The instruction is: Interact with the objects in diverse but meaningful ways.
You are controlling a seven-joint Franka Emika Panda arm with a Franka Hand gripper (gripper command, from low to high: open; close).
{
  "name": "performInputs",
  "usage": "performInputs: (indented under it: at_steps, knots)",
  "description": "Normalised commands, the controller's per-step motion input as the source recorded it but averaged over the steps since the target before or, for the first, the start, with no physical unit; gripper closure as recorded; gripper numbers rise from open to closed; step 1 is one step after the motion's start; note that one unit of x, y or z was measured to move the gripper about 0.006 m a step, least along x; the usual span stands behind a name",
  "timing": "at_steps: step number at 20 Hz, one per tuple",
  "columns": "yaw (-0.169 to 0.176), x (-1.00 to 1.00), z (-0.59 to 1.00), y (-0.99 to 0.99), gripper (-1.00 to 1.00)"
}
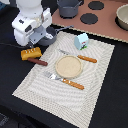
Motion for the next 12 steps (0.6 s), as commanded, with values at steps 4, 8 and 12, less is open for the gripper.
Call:
performInputs:
  at_steps: [4, 8, 12]
  knots:
    - [0.000, -0.16, -0.11, 0.00, -1.00]
    - [0.000, -0.11, -0.15, 0.00, 1.00]
    - [0.000, -0.05, -0.26, 0.00, 1.00]
